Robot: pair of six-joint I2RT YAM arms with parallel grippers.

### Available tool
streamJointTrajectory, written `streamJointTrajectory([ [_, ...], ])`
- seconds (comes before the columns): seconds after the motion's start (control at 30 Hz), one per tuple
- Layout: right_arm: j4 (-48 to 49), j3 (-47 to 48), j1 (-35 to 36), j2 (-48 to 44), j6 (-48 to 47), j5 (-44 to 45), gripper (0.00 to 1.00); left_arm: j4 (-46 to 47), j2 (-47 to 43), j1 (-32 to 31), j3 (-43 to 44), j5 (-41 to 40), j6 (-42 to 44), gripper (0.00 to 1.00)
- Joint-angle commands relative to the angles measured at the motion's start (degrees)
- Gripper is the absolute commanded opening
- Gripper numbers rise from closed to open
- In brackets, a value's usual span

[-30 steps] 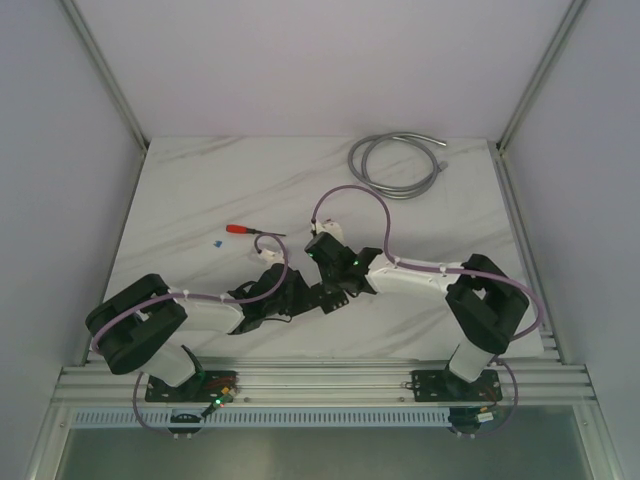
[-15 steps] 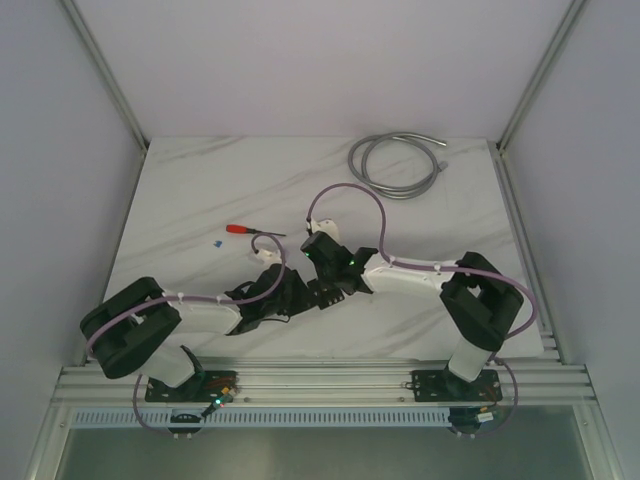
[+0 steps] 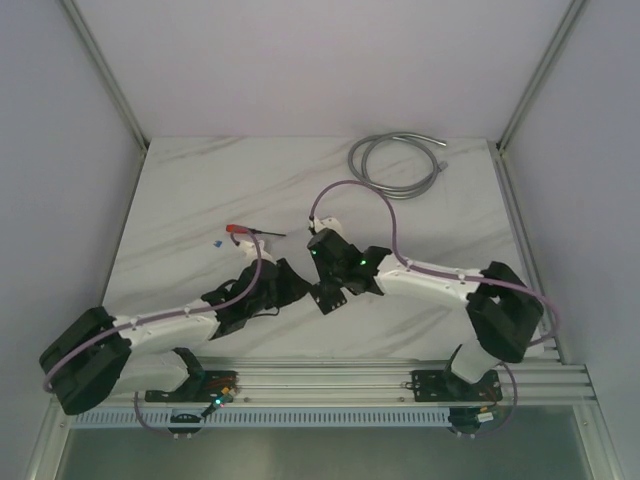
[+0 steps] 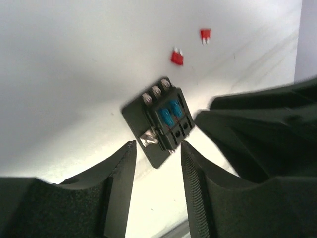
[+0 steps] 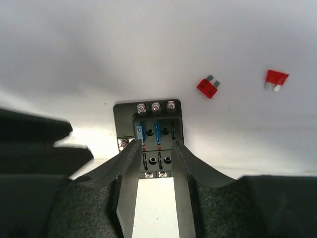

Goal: Snap on the fuse box
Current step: Install the fuse at the fuse box base.

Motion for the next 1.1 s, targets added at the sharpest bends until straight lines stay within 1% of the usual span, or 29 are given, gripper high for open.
streamJointTrajectory([
  [0.0, 1.48, -1.67, -0.12, -6.86, -1.07, 1.83, 0.41, -8.34, -4.98, 3.72, 0.57, -4.61, 5.65, 0.52],
  [0.13, 4.02, -5.49, -2.23, -10.38, -1.6, 4.1, 0.52, -12.74, -9.0, 9.38, 1.57, -6.91, 10.23, 0.57],
  [0.23, 6.3, -8.75, -4.43, -13.15, -1.9, 5.32, 0.61, -14.45, -10.71, 15.4, 2.03, -8.31, 13.09, 0.62],
  [0.3, 8.74, -11.72, -6.29, -15.19, -2.47, 5.83, 0.64, -15.43, -10.84, 20.39, 2.75, -9.77, 14.92, 0.63],
  [0.43, 14.23, -16.58, -8.97, -18.51, -3.53, 5.62, 0.84, -16.47, -8.97, 28.08, 5.5, -12.82, 18.48, 0.62],
  [0.53, 18.25, -20.06, -10.63, -20.29, -4.33, 4.62, 0.96, -16.37, -5.12, 32.67, 8.3, -14.62, 20.51, 0.6],
  [0.57, 19.76, -21.21, -10.96, -20.77, -4.49, 4.64, 1.0, -16.36, -2.53, 34.01, 9.44, -15.08, 21.02, 0.58],
  [0.67, 24.0, -24.27, -12.02, -21.86, -5.03, 4.17, 1.0, -16.36, 4.15, 37.14, 13.01, -16.22, 21.8, 0.55],
  [0.83, 28.27, -28.11, -13.43, -23.15, -6.08, 3.57, 1.0, -17.05, 16.21, 38.42, 19.42, -18.74, 22.45, 0.52],
  [1.07, 30.86, -30.11, -14.86, -24.36, -7.01, 2.52, 1.0, -17.78, 25.89, 39.78, 25.76, -19.27, 22.24, 0.5],
])
